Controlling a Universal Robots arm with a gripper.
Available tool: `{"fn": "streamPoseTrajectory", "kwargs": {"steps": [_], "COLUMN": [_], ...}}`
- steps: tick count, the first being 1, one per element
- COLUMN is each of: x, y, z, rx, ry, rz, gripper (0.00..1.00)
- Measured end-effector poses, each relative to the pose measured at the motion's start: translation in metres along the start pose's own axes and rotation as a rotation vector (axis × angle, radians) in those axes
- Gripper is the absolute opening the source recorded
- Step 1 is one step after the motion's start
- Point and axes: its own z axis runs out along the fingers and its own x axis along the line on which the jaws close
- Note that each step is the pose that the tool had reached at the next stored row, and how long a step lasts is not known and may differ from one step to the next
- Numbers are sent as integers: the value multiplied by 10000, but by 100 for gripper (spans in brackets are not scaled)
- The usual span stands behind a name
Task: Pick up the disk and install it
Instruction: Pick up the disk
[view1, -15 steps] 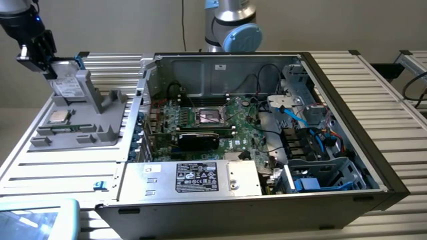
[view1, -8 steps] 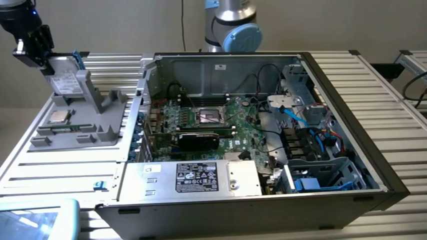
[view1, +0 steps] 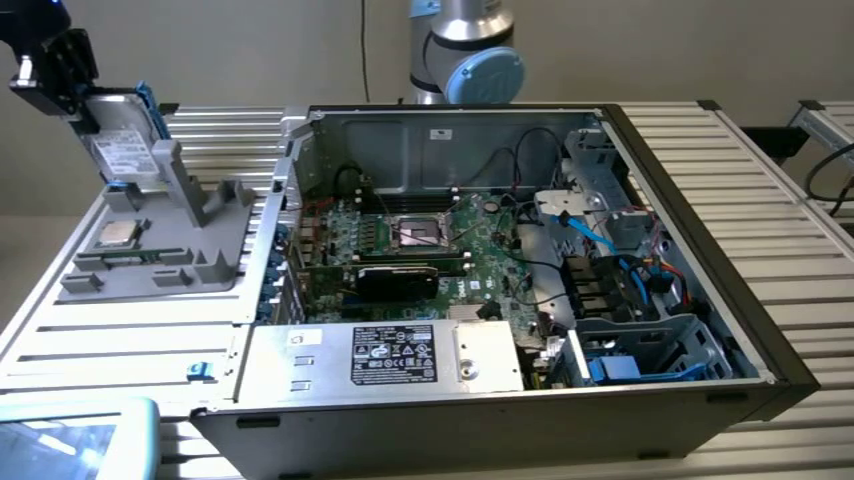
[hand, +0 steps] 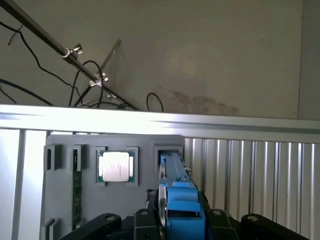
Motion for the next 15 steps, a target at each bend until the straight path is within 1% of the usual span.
{"fn": "streamPoseTrajectory", "kwargs": {"steps": [5, 15], "x": [-14, -41], "y": [10, 30], "z": [-225, -673], "rx": [7, 10], "ry": [2, 24], "rz": [0, -1], "gripper": [37, 37]}}
